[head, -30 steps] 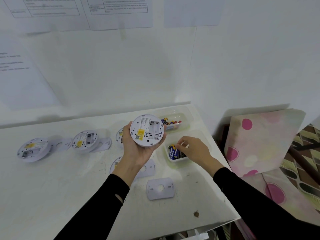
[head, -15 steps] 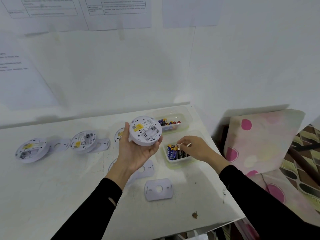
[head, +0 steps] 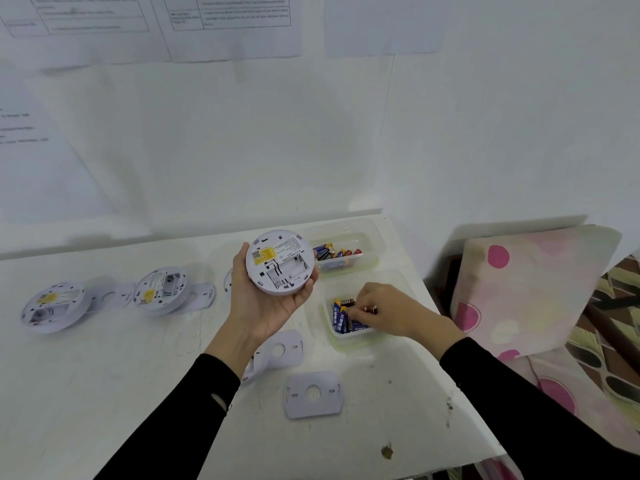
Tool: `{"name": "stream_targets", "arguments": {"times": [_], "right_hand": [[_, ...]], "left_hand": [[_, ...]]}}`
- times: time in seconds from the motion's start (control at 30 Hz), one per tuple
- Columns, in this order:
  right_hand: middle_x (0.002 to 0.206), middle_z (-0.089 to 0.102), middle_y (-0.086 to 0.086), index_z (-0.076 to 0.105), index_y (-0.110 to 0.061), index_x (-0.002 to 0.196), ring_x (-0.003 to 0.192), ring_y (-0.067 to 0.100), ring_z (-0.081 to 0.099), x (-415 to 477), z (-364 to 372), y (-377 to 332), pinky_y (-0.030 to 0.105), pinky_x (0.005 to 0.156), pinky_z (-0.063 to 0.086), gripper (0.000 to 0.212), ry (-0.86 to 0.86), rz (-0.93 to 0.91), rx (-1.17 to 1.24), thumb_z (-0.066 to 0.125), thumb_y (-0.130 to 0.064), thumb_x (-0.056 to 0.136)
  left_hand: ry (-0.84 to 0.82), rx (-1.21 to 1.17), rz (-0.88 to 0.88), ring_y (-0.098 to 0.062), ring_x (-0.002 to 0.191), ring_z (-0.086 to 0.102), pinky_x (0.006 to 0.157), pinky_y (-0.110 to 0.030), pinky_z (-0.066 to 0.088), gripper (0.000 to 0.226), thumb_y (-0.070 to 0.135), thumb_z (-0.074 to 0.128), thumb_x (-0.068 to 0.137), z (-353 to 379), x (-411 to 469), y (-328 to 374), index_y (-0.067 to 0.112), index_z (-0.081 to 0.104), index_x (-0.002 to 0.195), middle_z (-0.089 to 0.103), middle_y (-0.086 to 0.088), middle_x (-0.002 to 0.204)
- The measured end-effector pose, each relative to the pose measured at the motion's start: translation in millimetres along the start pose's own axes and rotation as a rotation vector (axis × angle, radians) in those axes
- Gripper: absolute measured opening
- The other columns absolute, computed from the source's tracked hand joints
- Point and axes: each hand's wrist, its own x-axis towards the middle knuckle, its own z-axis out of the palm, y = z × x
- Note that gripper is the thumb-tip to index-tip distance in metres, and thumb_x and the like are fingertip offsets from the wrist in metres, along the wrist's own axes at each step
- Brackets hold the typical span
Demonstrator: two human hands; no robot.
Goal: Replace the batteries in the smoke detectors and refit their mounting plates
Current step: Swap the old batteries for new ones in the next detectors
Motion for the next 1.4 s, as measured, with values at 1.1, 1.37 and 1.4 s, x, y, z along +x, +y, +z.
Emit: {"name": "stream_targets", "arguments": {"times": [1.1, 1.37, 1.4], "right_hand": [[0.088, 0.062, 0.009, 0.069, -0.008, 0.085, 0.074, 0.029, 0.057, 143, -62, 14, 0.027, 0.064, 0.050, 0.020, -0.061, 0.337, -0.373, 0.055, 0.007, 0.083], [0.093, 0.068, 0.002, 0.064, -0.009, 0.092, 0.085, 0.016, 0.064, 102, -82, 10, 0.022, 0.068, 0.050, 0.013, 0.240, 0.235, 0.286, 0.073, -0.012, 0.083], [0.091, 0.070, 0.002, 0.063, -0.010, 0.092, 0.084, 0.014, 0.065, 95, -81, 5, 0.021, 0.069, 0.050, 0.012, 0.340, 0.222, 0.423, 0.072, -0.011, 0.084]], "left_hand": [[-0.010, 0.101, -0.043, -0.040, 0.099, 0.067, 0.076, -0.040, 0.060, 0.074, 0.061, 0.039, 0.093, 16, 58, 39, 0.010, 0.047, 0.145, 0.061, -0.020, 0.133], [0.012, 0.088, -0.018, -0.041, 0.105, 0.063, 0.076, -0.042, 0.060, 0.070, 0.060, 0.038, 0.095, 12, 64, 42, 0.011, 0.051, 0.142, 0.062, -0.020, 0.131], [0.018, 0.084, -0.016, -0.041, 0.105, 0.063, 0.075, -0.042, 0.060, 0.070, 0.060, 0.038, 0.095, 11, 64, 42, 0.011, 0.051, 0.143, 0.062, -0.020, 0.132]]}}
